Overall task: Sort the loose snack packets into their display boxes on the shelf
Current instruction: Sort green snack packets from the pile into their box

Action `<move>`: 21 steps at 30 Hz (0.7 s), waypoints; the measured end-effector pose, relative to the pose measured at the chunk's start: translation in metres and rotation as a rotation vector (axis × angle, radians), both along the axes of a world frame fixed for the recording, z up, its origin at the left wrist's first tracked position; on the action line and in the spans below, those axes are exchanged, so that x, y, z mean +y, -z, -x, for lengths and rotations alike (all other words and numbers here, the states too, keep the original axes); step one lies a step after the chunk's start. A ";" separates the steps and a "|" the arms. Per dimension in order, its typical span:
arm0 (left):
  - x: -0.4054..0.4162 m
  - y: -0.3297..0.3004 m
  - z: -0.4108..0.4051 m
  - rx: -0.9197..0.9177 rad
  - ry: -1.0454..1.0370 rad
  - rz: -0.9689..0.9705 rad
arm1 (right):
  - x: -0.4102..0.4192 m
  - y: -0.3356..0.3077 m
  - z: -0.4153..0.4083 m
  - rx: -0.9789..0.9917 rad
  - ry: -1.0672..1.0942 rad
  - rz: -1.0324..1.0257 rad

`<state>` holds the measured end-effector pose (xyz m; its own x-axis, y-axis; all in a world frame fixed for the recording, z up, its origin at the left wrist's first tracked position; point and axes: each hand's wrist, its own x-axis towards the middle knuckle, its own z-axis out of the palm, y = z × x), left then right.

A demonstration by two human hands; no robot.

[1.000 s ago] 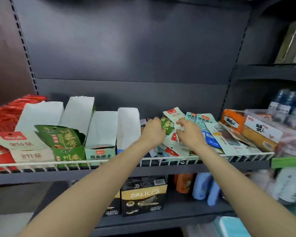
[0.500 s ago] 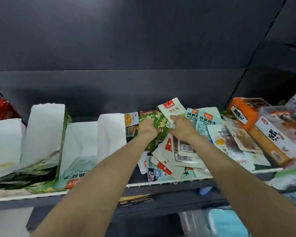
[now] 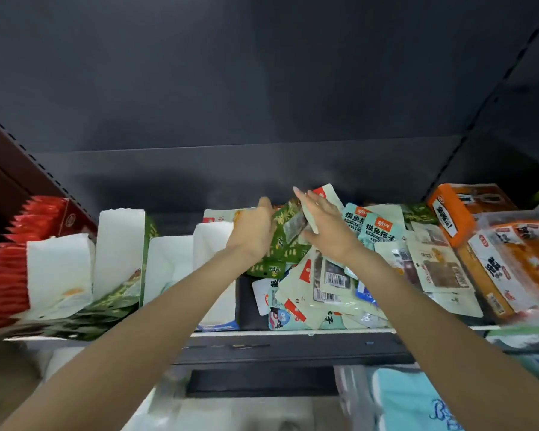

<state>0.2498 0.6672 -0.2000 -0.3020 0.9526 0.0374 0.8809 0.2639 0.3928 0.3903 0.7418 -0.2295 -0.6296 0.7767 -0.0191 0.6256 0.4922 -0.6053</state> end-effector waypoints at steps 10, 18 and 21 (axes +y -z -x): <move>-0.072 -0.066 0.057 -0.610 -0.272 -0.382 | -0.072 -0.043 0.072 0.152 -0.276 -0.005; -0.147 -0.076 0.129 -0.685 -0.217 -0.489 | -0.122 -0.069 0.127 0.589 0.030 0.194; -0.173 -0.066 0.167 -0.467 -0.088 -0.368 | -0.149 -0.069 0.158 0.633 0.027 0.385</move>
<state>0.0831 0.4939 -0.1341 -0.4436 0.8726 0.2044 0.5736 0.1012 0.8128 0.2327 0.5930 -0.1602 -0.5916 0.8034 0.0672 0.1078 0.1614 -0.9810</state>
